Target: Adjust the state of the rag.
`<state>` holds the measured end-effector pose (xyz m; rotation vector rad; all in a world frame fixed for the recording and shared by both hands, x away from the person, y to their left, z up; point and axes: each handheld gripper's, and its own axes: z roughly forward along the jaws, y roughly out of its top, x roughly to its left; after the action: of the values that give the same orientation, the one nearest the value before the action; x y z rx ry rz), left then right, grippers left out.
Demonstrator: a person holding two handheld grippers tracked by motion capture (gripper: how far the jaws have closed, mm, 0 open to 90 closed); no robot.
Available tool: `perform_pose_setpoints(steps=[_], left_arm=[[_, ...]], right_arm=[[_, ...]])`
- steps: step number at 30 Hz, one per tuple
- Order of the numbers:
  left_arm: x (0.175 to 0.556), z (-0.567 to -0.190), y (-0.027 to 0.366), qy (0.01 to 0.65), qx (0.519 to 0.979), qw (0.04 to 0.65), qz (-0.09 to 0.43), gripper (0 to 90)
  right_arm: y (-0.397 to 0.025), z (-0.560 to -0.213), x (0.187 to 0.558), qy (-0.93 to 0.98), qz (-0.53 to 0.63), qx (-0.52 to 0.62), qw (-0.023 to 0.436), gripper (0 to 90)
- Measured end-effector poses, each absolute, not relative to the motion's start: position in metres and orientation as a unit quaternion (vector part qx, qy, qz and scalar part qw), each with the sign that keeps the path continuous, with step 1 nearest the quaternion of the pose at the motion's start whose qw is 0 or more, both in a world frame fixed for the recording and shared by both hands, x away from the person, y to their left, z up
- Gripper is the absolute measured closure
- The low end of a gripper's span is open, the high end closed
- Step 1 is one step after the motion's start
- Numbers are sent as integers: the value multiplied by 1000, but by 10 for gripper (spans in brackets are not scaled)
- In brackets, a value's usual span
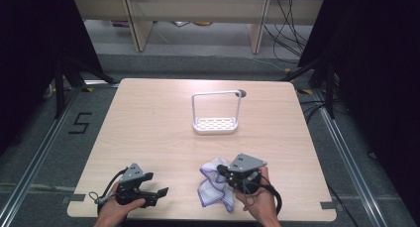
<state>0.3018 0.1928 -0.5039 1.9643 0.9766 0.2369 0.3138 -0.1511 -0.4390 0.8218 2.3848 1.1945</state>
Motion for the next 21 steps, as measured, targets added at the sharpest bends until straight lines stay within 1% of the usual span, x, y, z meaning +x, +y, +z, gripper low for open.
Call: perform_pose_setpoints(steps=[1, 3, 5, 7, 8, 9, 12, 13, 14, 16, 18, 21], left_arm=[[301, -504, 189, 390, 793, 459, 88, 186], [301, -503, 187, 386, 793, 464, 85, 190], [299, -501, 179, 367, 798, 473, 72, 221], [297, -500, 173, 356, 803, 473, 65, 226], [295, -502, 167, 347, 801, 483, 67, 227], [293, -502, 158, 332, 809, 482, 52, 234], [291, -504, 148, 318, 816, 481, 43, 234], [289, -504, 141, 310, 819, 482, 32, 234], [288, -505, 133, 303, 818, 488, 27, 237], [287, -505, 122, 294, 820, 490, 17, 242], [286, -504, 110, 269, 828, 493, 5, 257], [287, -505, 94, 244, 841, 482, 20, 284]], right_arm=[[-165, -438, 318, 834, 432, 297, 172, 889], [-171, -438, 320, 828, 438, 306, 171, 889], [-186, -441, 326, 816, 448, 330, 159, 889], [-188, -442, 327, 816, 447, 332, 158, 889], [-191, -442, 329, 814, 450, 330, 159, 889], [-196, -442, 331, 812, 445, 340, 165, 889], [-200, -443, 331, 807, 442, 358, 157, 889], [-204, -444, 333, 808, 444, 348, 170, 889], [-207, -445, 333, 807, 441, 360, 159, 889], [-211, -447, 336, 803, 441, 365, 162, 889], [-212, -449, 337, 803, 444, 365, 158, 889], [-214, -450, 338, 802, 441, 370, 161, 889]])
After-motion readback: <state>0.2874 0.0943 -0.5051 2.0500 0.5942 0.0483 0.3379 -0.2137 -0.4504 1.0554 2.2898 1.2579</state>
